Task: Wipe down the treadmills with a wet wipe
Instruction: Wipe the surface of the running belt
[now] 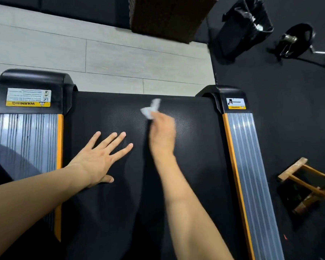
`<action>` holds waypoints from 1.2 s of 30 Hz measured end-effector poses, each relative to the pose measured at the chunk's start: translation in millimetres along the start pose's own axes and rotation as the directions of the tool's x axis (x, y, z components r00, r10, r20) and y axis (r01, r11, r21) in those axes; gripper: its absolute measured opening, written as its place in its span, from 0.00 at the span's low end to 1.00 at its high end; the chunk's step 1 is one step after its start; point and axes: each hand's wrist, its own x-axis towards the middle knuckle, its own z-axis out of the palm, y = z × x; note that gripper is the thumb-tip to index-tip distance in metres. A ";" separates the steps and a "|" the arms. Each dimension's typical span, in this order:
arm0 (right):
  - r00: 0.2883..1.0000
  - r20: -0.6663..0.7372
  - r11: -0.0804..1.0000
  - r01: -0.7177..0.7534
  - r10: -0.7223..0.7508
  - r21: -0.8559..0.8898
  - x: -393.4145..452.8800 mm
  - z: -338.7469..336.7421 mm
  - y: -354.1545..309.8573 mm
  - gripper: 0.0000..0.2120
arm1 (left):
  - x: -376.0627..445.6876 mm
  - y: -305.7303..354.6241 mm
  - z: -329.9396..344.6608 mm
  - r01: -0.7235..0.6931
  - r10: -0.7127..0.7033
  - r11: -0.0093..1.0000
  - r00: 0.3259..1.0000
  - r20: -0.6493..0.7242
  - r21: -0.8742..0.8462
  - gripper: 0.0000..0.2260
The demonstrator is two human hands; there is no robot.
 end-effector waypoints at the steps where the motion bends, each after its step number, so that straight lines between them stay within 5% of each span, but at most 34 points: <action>1: 0.982 0.083 0.985 0.170 -0.168 -0.023 -7.9 11.8 -15.2 0.11 | 0.0 0.5 -0.4 0.004 -0.004 1.000 1.000 0.005 0.004 0.49; 3: 0.904 0.105 0.902 0.424 -0.415 -0.086 -1.2 10.2 -2.8 0.13 | 0.0 1.1 -1.4 0.001 -0.001 1.000 1.000 0.011 0.001 0.49; 4: 0.909 0.101 0.905 0.414 -0.404 -0.104 13.0 -2.8 12.8 0.12 | 0.5 1.1 -1.8 -0.001 0.001 1.000 1.000 0.005 -0.004 0.49; 8: 0.993 -0.100 0.881 -0.106 0.067 -0.462 79.9 -74.2 97.2 0.20 | 0.7 -0.2 2.1 -0.003 0.003 1.000 1.000 -0.001 -0.027 0.49; 10: 0.938 -0.239 0.839 -0.334 0.252 -0.429 88.4 -87.0 111.9 0.20 | 1.7 -1.5 2.7 -0.007 0.007 1.000 1.000 -0.001 -0.027 0.49; 12: 0.907 -0.273 0.840 -0.406 0.322 -0.360 83.1 -70.8 85.3 0.19 | 2.2 -2.0 2.0 -0.018 0.018 0.999 1.000 0.003 -0.040 0.49; 14: 0.939 -0.197 0.884 -0.333 0.281 -0.328 74.8 -38.6 42.0 0.19 | 2.3 -2.7 2.1 -0.028 0.028 0.999 1.000 0.009 -0.039 0.49; 17: 0.995 0.094 0.983 0.042 -0.026 -0.178 37.1 23.3 -44.0 0.16 | 0.8 -8.2 1.6 -0.047 0.047 0.998 0.999 -0.003 -0.038 0.48; 19: 0.939 0.223 0.945 0.296 -0.262 -0.138 9.5 50.7 -74.3 0.17 | -1.1 -11.9 -2.6 -0.069 0.068 0.997 0.998 -0.015 -0.031 0.45; 21: 0.906 0.238 0.911 0.388 -0.350 -0.141 12.8 46.6 -65.5 0.18 | -6.8 -16.3 -4.3 -0.089 0.088 0.996 0.996 -0.034 -0.013 0.44; 23: 0.952 0.148 0.936 0.294 -0.268 -0.194 31.2 23.9 -31.4 0.19 | -17.0 -24.1 -0.2 -0.099 0.099 0.995 0.995 -0.019 -0.002 0.43; 25: 0.999 0.014 0.955 0.040 -0.038 -0.292 45.5 -6.1 9.7 0.19 | -32.2 -34.3 7.5 -0.111 0.111 0.993 0.994 0.016 -0.033 0.41; 29: 0.962 -0.121 0.951 -0.264 0.246 -0.159 32.6 -1.5 -8.1 0.15 | -56.2 -43.8 14.7 -0.109 0.111 0.986 0.994 0.009 -0.129 0.37; 32: 0.998 0.050 0.997 0.040 -0.043 0.060 8.5 59.5 -91.1 0.12 | -62.4 -40.1 22.9 -0.097 0.095 0.989 0.995 -0.020 -0.115 0.35; 34: 0.924 0.138 0.934 0.357 -0.357 0.029 -16.0 92.8 -130.8 0.13 | -67.2 -34.5 30.3 -0.092 0.089 0.993 0.995 -0.041 -0.080 0.34; 36: 0.831 0.251 0.858 0.513 -0.497 0.000 -14.7 87.6 -137.4 0.14 | -74.0 -28.1 36.4 -0.099 0.097 0.994 0.995 -0.039 -0.054 0.33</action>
